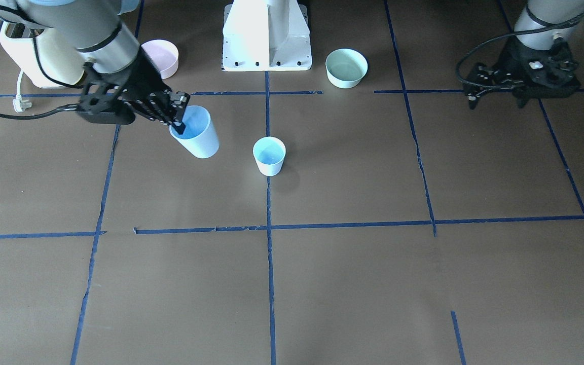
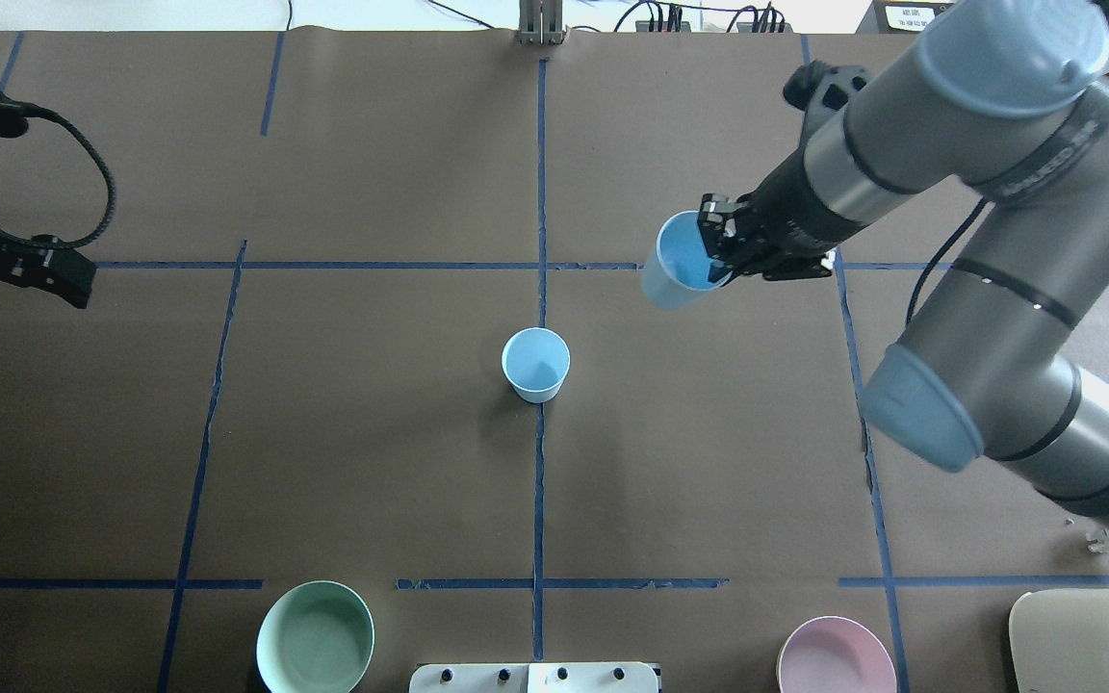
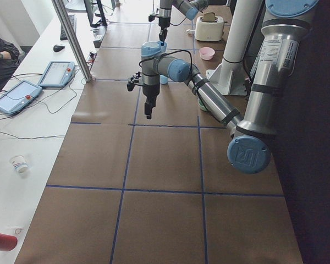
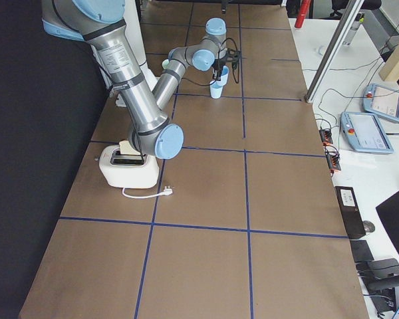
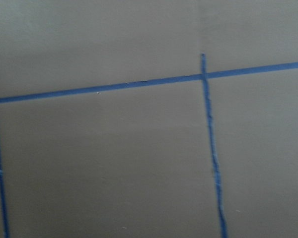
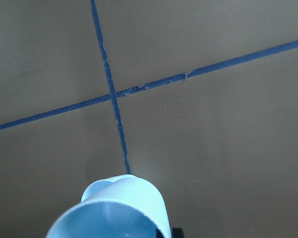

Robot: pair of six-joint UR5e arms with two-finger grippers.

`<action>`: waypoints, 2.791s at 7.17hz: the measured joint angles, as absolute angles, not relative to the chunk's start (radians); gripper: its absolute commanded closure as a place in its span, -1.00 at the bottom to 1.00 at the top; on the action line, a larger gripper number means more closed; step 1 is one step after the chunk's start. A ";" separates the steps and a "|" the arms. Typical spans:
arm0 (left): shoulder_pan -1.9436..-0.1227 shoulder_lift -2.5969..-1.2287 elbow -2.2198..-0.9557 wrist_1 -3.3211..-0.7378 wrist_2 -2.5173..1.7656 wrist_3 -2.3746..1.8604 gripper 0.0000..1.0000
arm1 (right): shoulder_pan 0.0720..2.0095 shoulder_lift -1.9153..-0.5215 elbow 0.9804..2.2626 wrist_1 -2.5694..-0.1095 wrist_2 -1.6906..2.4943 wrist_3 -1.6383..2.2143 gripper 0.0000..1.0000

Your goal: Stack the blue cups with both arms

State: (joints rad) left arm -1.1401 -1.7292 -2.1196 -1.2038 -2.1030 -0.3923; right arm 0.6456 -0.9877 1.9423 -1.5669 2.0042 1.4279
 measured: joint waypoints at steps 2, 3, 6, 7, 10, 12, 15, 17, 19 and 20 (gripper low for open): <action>-1.283 -1.713 -2.010 -1.212 -2.179 -0.153 -1.00 | 0.572 -0.929 1.886 -1.567 1.928 1.432 1.00; -1.338 -1.711 -1.961 -1.218 -2.194 -0.066 -1.00 | 0.555 -0.903 1.855 -1.566 1.916 1.433 0.99; -1.407 -1.709 -1.870 -1.260 -2.204 0.038 -1.00 | 0.542 -0.864 1.795 -1.564 1.910 1.432 -0.53; -1.410 -1.709 -1.863 -1.265 -2.204 0.043 -1.00 | 0.542 -0.864 1.792 -1.562 1.910 1.428 -1.00; -1.413 -1.709 -1.854 -1.268 -2.204 0.044 -1.00 | 0.542 -0.864 1.792 -1.556 1.901 1.419 -1.00; -1.416 -1.708 -1.851 -1.269 -2.205 0.046 -1.00 | 0.550 -0.867 1.803 -1.555 1.900 1.416 -1.00; -1.502 -1.707 -1.723 -1.308 -2.291 0.155 -1.00 | 0.686 -0.951 1.868 -1.560 1.976 1.261 -1.00; -1.557 -1.669 -1.611 -1.416 -2.377 0.186 -1.00 | 0.840 -1.052 1.891 -1.564 2.097 1.061 -1.00; -1.576 -1.581 -1.581 -1.555 -2.401 0.170 -1.00 | 0.984 -1.156 1.891 -1.566 2.182 0.839 -1.00; -1.583 -1.560 -1.578 -1.579 -2.388 0.163 -1.00 | 1.049 -1.216 1.889 -1.566 2.206 0.719 -1.00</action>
State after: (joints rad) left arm -1.5834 -1.5597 -1.5782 -1.5788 -2.3877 0.1628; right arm 1.0489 -1.2162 1.8890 -1.5664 2.2063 0.7190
